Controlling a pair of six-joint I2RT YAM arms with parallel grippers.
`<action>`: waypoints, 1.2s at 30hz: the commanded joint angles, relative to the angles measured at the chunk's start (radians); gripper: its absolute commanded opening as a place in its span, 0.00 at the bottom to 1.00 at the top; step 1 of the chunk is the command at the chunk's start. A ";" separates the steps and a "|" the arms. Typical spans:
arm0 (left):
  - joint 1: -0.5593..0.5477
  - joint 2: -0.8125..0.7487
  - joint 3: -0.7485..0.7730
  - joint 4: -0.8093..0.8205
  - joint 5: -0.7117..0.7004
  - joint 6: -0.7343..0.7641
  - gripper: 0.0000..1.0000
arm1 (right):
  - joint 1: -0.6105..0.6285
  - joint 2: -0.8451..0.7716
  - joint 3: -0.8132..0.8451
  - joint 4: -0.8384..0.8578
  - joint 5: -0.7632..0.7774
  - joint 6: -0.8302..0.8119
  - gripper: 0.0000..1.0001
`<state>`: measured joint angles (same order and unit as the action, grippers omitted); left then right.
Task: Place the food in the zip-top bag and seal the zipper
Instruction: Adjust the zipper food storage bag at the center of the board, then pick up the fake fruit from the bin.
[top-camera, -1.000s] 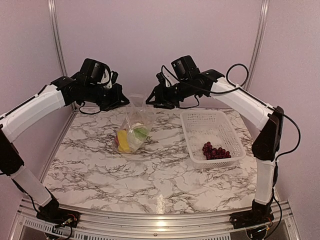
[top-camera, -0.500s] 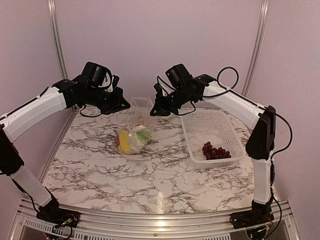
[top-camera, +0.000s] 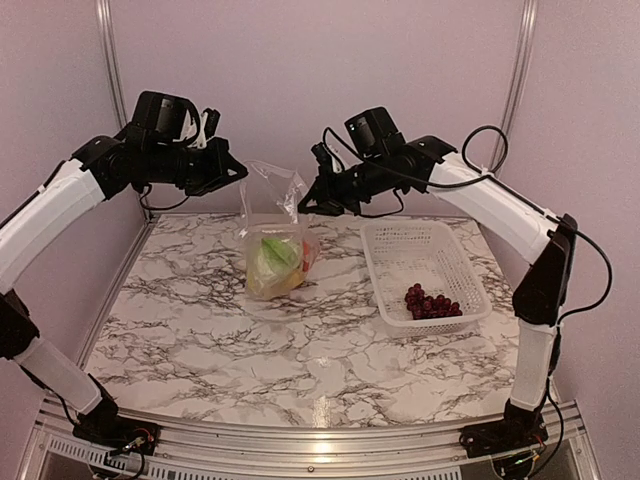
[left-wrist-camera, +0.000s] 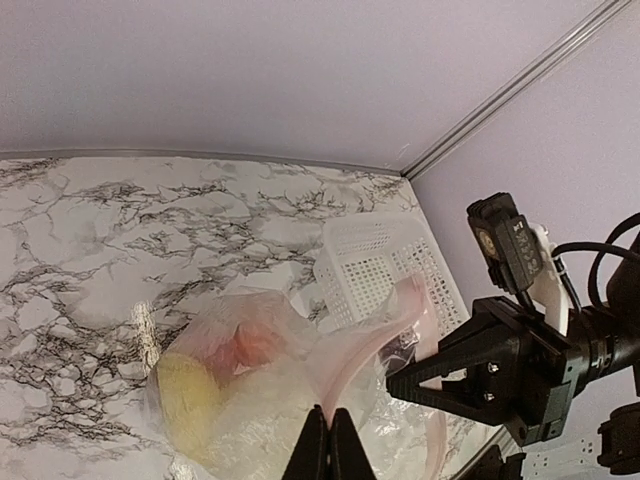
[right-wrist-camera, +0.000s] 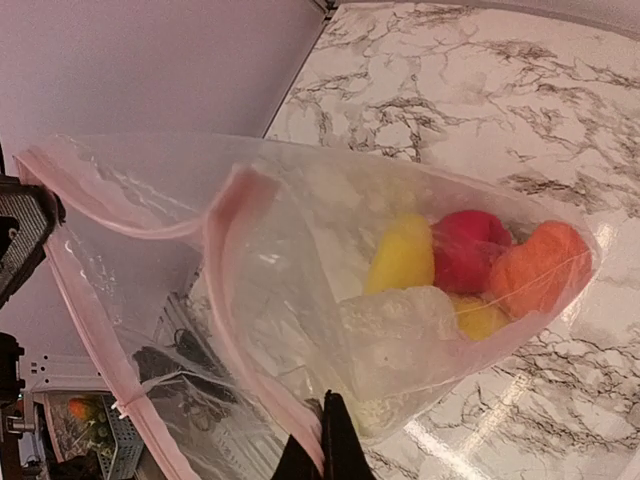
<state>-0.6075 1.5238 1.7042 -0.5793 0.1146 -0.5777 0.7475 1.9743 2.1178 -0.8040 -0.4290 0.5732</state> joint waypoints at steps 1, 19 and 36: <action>0.007 -0.049 0.005 0.024 -0.069 0.020 0.00 | -0.018 -0.034 0.032 0.026 0.003 0.014 0.00; 0.007 0.066 -0.070 -0.042 0.106 -0.003 0.00 | -0.112 -0.119 0.010 -0.122 0.117 -0.139 0.98; 0.007 0.080 -0.073 -0.019 0.137 -0.012 0.00 | -0.312 -0.397 -0.468 -0.252 0.269 -0.308 0.75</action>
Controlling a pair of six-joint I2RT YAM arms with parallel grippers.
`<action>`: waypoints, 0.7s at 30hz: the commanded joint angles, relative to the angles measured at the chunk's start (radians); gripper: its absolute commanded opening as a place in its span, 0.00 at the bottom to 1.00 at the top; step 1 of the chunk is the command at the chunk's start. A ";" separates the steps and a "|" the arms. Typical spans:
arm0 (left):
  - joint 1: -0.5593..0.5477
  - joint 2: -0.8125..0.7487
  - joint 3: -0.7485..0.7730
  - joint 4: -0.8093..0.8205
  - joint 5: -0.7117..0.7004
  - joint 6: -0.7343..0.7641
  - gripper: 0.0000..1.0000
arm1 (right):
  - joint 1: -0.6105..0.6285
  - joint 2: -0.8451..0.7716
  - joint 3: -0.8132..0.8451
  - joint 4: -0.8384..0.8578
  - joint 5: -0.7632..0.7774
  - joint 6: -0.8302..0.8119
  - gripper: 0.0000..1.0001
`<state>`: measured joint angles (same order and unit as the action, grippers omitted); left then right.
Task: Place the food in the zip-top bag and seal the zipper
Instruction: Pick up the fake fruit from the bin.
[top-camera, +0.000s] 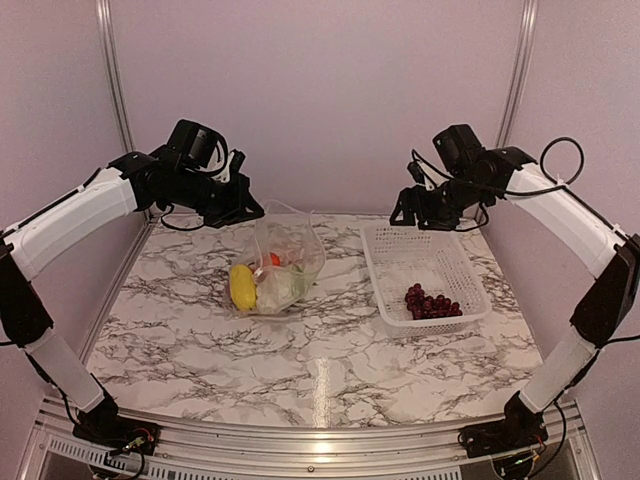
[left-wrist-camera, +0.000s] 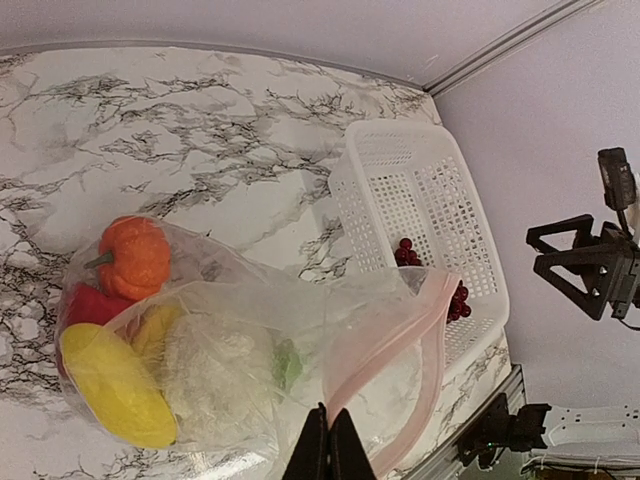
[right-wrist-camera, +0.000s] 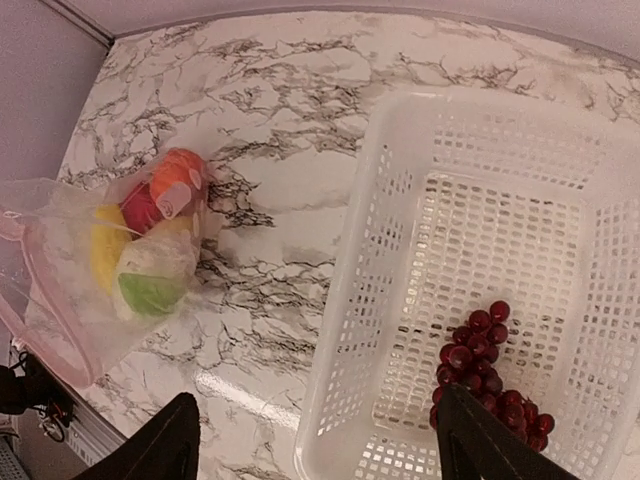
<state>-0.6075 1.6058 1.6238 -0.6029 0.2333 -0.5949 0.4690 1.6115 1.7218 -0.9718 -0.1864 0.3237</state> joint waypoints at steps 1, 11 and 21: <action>0.007 0.001 0.007 0.005 0.019 0.006 0.00 | -0.041 -0.037 -0.098 -0.101 0.033 -0.073 0.73; 0.008 0.014 0.011 0.019 0.032 0.002 0.00 | -0.044 0.060 -0.213 -0.214 0.144 -0.121 0.62; 0.008 0.016 0.005 0.032 0.035 -0.005 0.00 | -0.043 0.265 -0.090 -0.252 0.302 -0.230 0.67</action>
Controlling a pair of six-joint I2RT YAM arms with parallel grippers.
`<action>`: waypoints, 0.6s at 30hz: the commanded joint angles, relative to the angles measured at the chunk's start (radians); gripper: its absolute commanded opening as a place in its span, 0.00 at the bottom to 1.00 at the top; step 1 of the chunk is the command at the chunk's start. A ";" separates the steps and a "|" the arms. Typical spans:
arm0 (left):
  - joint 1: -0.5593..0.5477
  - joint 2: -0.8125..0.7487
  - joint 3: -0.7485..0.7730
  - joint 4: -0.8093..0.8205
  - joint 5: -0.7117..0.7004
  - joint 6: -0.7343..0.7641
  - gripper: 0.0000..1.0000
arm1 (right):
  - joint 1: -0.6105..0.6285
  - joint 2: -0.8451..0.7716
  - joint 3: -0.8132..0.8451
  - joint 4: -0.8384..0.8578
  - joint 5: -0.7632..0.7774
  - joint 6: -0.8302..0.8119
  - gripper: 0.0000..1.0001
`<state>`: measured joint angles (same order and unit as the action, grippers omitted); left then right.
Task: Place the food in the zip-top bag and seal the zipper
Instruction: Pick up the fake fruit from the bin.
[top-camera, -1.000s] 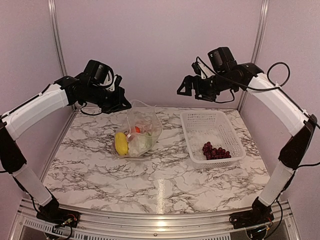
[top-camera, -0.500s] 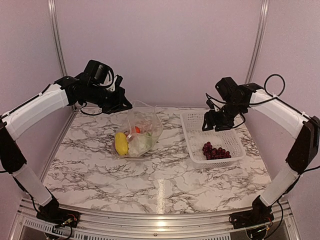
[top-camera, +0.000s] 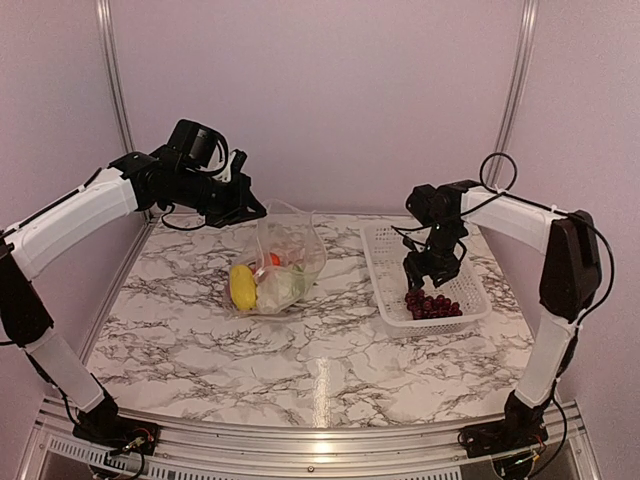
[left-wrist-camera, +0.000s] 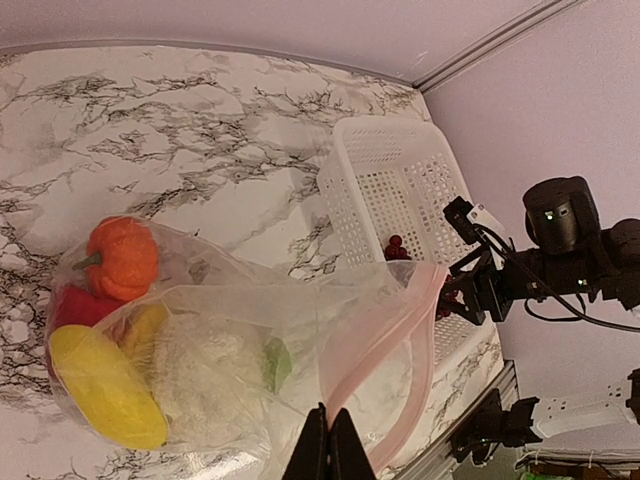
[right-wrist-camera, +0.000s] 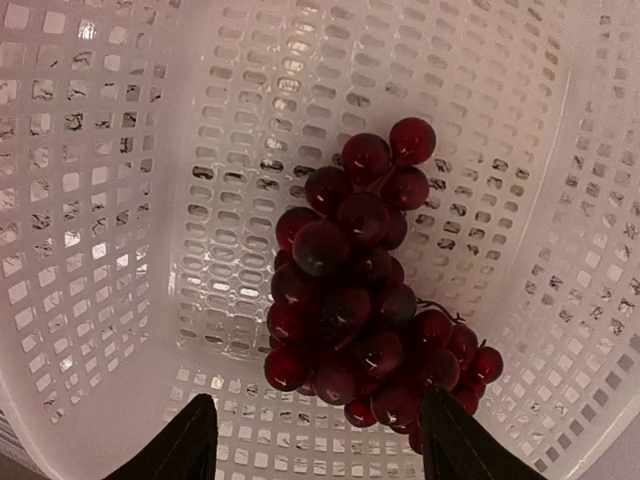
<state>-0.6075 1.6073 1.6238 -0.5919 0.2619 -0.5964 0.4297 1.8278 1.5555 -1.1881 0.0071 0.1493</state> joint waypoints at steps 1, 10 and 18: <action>0.008 0.013 0.005 0.020 0.005 -0.003 0.00 | -0.003 0.062 0.083 -0.035 0.132 -0.058 0.69; 0.008 0.008 -0.004 0.018 0.001 -0.006 0.00 | -0.003 0.159 0.094 -0.005 0.170 -0.078 0.82; 0.009 0.014 0.005 0.014 0.001 -0.003 0.00 | -0.004 0.222 0.068 0.049 0.149 -0.097 0.82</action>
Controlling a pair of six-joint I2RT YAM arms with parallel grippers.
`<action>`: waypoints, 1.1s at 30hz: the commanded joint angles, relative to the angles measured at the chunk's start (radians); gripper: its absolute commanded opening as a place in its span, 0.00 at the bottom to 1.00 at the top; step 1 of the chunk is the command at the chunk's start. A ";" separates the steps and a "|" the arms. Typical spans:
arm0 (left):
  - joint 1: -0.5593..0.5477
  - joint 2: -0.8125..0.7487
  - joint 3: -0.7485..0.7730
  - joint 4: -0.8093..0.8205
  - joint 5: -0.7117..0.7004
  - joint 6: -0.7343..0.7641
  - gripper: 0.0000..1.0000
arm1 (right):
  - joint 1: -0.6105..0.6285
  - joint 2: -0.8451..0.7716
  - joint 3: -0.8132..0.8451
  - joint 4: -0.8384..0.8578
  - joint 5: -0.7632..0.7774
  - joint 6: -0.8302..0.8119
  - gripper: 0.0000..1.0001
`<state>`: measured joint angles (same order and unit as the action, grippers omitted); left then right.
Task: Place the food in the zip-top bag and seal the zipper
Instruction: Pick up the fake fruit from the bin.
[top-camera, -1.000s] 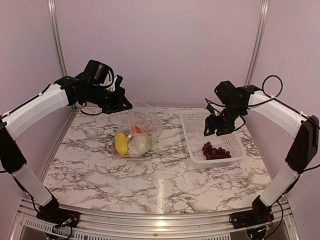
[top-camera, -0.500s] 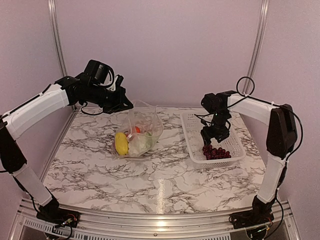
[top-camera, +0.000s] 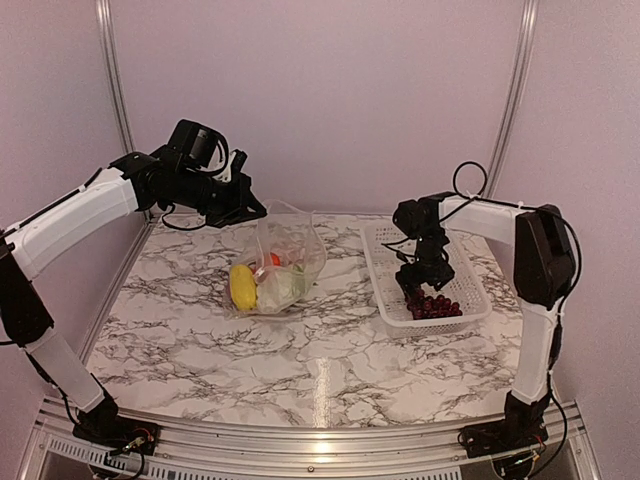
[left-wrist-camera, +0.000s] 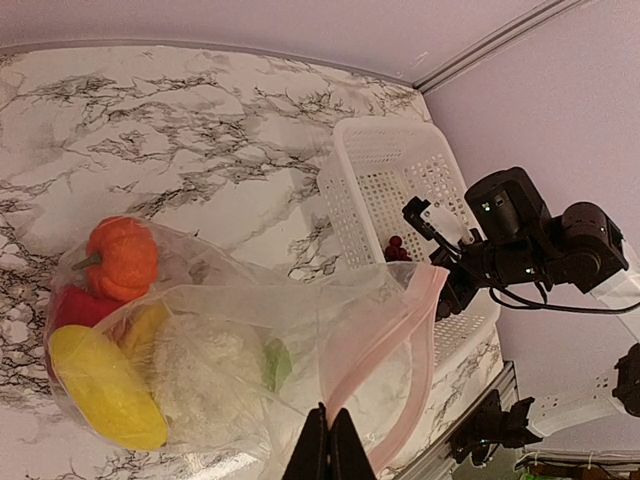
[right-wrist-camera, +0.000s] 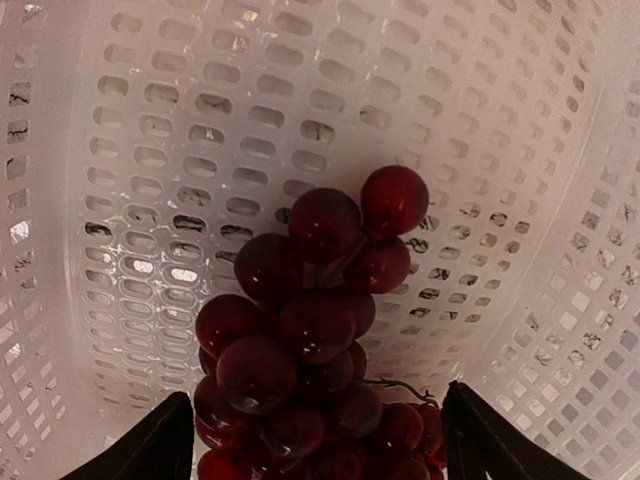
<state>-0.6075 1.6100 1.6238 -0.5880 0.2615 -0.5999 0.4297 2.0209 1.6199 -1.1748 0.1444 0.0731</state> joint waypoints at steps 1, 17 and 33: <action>0.009 0.013 0.005 0.010 0.002 0.000 0.00 | -0.004 0.037 -0.003 0.042 0.015 -0.021 0.82; 0.019 0.021 0.015 0.005 0.008 0.005 0.00 | -0.005 0.086 -0.016 0.099 0.041 0.017 0.35; 0.020 0.022 0.005 0.007 0.017 -0.001 0.00 | -0.002 -0.102 0.138 0.206 -0.151 0.102 0.10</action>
<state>-0.5961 1.6226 1.6238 -0.5880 0.2703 -0.5999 0.4290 2.0243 1.6920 -1.0489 0.0826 0.1295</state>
